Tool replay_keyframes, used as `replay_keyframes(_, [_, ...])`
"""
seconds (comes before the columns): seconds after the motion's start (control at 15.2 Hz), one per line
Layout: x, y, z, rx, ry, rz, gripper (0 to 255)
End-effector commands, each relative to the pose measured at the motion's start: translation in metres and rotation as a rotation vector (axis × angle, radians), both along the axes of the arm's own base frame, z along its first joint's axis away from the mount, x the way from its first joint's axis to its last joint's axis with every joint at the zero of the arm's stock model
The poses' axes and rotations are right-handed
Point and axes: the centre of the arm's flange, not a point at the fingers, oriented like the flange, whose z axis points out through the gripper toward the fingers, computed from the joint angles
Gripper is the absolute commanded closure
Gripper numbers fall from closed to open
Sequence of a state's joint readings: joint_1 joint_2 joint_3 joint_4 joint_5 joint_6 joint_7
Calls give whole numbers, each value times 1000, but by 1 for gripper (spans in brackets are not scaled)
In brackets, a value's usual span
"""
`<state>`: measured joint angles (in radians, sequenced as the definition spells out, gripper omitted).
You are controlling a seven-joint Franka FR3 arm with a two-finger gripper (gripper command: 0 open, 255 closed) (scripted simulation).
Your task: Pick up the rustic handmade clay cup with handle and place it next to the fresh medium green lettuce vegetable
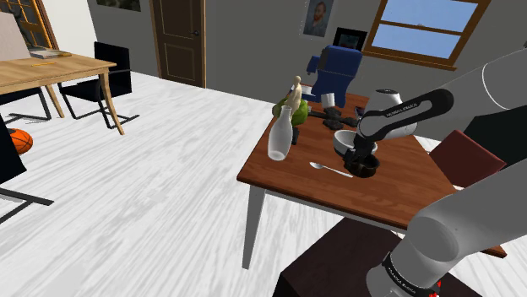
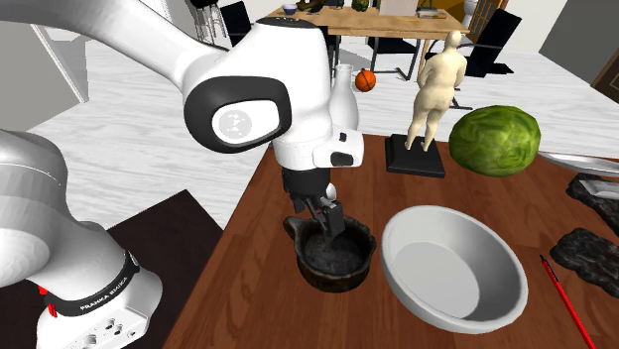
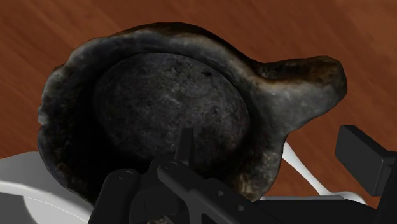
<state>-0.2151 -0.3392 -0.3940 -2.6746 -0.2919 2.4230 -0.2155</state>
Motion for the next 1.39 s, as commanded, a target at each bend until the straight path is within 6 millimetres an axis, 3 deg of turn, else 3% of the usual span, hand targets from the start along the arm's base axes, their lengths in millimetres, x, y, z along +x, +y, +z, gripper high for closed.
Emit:
replay_keyframes(0.0, [0, 0, 0, 0, 0, 0, 0])
replay_keyframes(0.07, [0, 0, 0, 0, 0, 0, 0])
replay_keyframes(0.13, [0, 0, 0, 0, 0, 0, 255])
replay_keyframes(0.73, [0, 0, 0, 0, 0, 0, 255])
replay_keyframes(1.32, [0, 0, 47, 0, 0, 0, 255])
